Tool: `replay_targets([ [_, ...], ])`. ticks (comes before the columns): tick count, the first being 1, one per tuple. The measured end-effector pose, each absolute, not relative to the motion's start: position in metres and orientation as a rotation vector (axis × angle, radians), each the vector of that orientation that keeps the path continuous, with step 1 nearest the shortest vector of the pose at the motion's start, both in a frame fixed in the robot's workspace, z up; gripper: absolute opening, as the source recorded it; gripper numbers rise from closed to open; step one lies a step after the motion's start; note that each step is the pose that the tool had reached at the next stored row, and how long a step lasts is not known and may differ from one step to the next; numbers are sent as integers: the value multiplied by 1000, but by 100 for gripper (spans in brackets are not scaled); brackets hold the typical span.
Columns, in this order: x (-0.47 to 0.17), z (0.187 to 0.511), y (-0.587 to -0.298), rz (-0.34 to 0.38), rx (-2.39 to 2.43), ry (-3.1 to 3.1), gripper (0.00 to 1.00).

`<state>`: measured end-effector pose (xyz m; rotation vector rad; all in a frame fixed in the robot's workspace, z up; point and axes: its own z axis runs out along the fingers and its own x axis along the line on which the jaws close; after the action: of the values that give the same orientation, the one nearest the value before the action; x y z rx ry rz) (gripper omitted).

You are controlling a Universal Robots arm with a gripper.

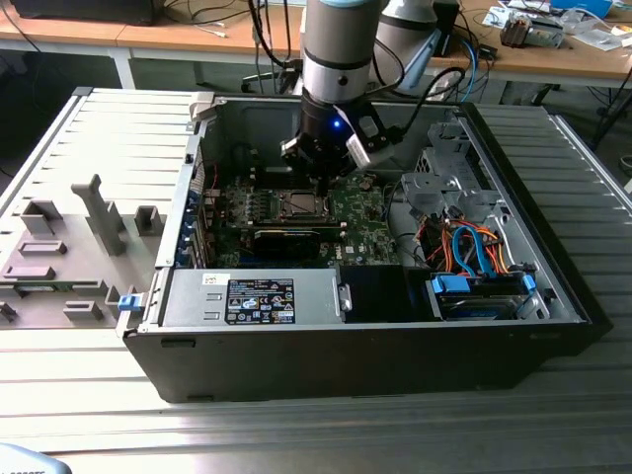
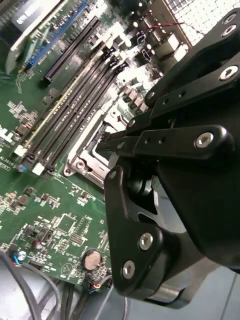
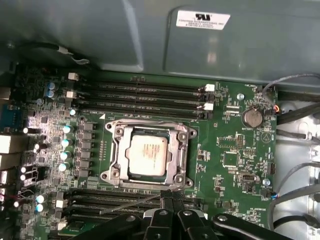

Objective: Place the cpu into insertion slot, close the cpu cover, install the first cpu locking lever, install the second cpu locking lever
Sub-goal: 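Install the second cpu locking lever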

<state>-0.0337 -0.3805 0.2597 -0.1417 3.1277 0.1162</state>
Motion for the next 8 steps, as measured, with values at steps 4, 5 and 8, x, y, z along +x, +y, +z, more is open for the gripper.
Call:
replay_targets([
  [4,-37,257,-397,204,-141,3121,11],
  [5,-39,256,-397,207,-141,3120,11],
  [8,-46,253,-399,212,-141,3120,11],
])
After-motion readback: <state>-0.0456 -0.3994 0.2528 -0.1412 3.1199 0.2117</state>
